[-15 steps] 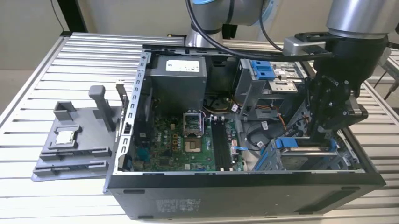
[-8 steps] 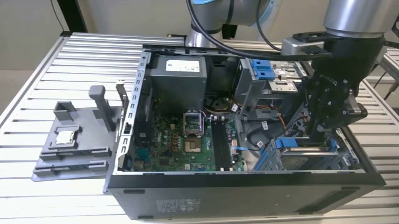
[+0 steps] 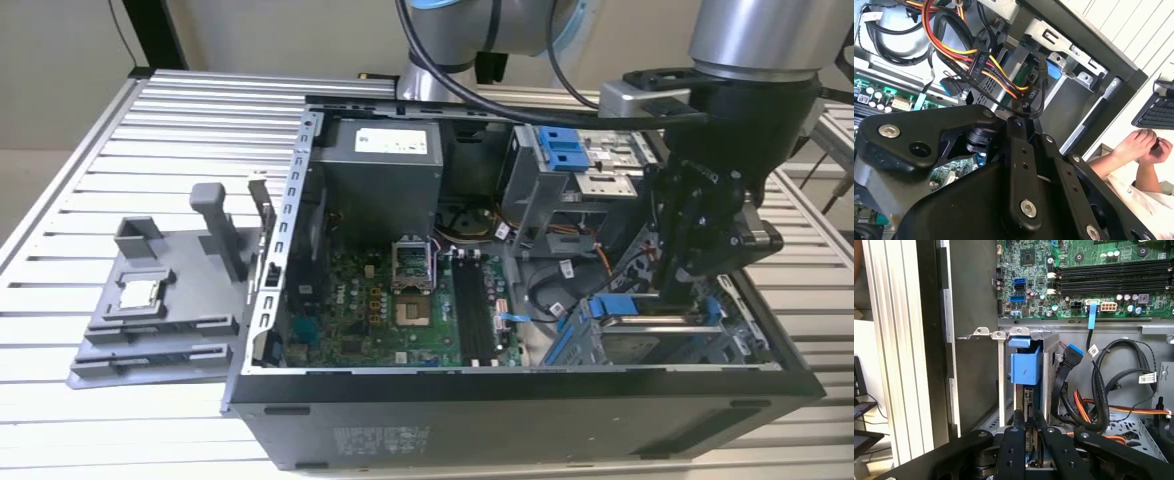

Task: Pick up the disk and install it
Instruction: 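Insert the first disk wire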

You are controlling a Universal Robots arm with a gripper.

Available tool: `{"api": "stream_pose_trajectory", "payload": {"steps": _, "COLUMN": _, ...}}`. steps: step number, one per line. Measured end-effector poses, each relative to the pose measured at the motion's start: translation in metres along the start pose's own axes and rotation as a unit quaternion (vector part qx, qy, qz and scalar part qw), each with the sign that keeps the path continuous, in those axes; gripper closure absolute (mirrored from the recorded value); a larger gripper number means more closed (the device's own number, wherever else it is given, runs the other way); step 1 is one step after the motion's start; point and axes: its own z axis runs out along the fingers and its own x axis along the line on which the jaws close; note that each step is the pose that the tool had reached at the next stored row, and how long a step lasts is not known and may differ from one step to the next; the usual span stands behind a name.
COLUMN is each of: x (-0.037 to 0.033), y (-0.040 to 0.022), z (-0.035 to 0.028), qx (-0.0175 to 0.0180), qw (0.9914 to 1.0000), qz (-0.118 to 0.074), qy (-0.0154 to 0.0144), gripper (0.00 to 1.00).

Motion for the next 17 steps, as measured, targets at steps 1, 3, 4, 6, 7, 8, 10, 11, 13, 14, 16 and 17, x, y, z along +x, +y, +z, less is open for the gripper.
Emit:
{"api": "stream_pose_trajectory", "payload": {"steps": 1, "x": 0.0, "y": 0.0, "z": 0.0, "qx": 0.0, "qw": 1.0, "qz": 0.0, "qy": 0.0, "gripper": 1.0}}
{"api": "stream_pose_trajectory", "payload": {"steps": 3, "x": 0.0007, "y": 0.0, "z": 0.0002, "qx": 0.0, "qw": 1.0, "qz": 0.0, "qy": 0.0, "gripper": 1.0}}
{"api": "stream_pose_trajectory", "payload": {"steps": 4, "x": 0.0009, "y": 0.0, "z": 0.0003, "qx": 0.0, "qw": 1.0, "qz": 0.0, "qy": 0.0, "gripper": 1.0}}
{"api": "stream_pose_trajectory", "payload": {"steps": 6, "x": 0.0011, "y": 0.0, "z": 0.0003, "qx": 0.0, "qw": 1.0, "qz": 0.0, "qy": 0.0, "gripper": 1.0}}
{"api": "stream_pose_trajectory", "payload": {"steps": 7, "x": 0.0011, "y": 0.0, "z": 0.0003, "qx": 0.0, "qw": 1.0, "qz": 0.0, "qy": 0.0, "gripper": 1.0}}
{"api": "stream_pose_trajectory", "payload": {"steps": 8, "x": 0.0011, "y": -0.0001, "z": 0.0004, "qx": 0.0, "qw": 1.0, "qz": 0.0, "qy": 0.0, "gripper": 1.0}}
{"api": "stream_pose_trajectory", "payload": {"steps": 10, "x": 0.0011, "y": -0.0004, "z": 0.0004, "qx": 0.0, "qw": 1.0, "qz": 0.0, "qy": 0.0, "gripper": 1.0}}
{"api": "stream_pose_trajectory", "payload": {"steps": 11, "x": 0.0011, "y": -0.0006, "z": 0.0004, "qx": 0.0, "qw": 1.0, "qz": 0.0, "qy": 0.0, "gripper": 1.0}}
{"api": "stream_pose_trajectory", "payload": {"steps": 13, "x": 0.0011, "y": -0.0008, "z": 0.0005, "qx": -0.0001, "qw": 1.0, "qz": 0.0, "qy": 0.0, "gripper": 1.0}}
{"api": "stream_pose_trajectory", "payload": {"steps": 14, "x": 0.0011, "y": -0.0009, "z": 0.0005, "qx": 0.0, "qw": 1.0, "qz": 0.0, "qy": 0.0, "gripper": 1.0}}
{"api": "stream_pose_trajectory", "payload": {"steps": 16, "x": 0.0012, "y": -0.0012, "z": 0.0005, "qx": 0.0, "qw": 1.0, "qz": 0.0, "qy": 0.0, "gripper": 1.0}}
{"api": "stream_pose_trajectory", "payload": {"steps": 17, "x": 0.0014, "y": -0.0013, "z": 0.0006, "qx": 0.0, "qw": 1.0, "qz": 0.0, "qy": 0.0, "gripper": 1.0}}
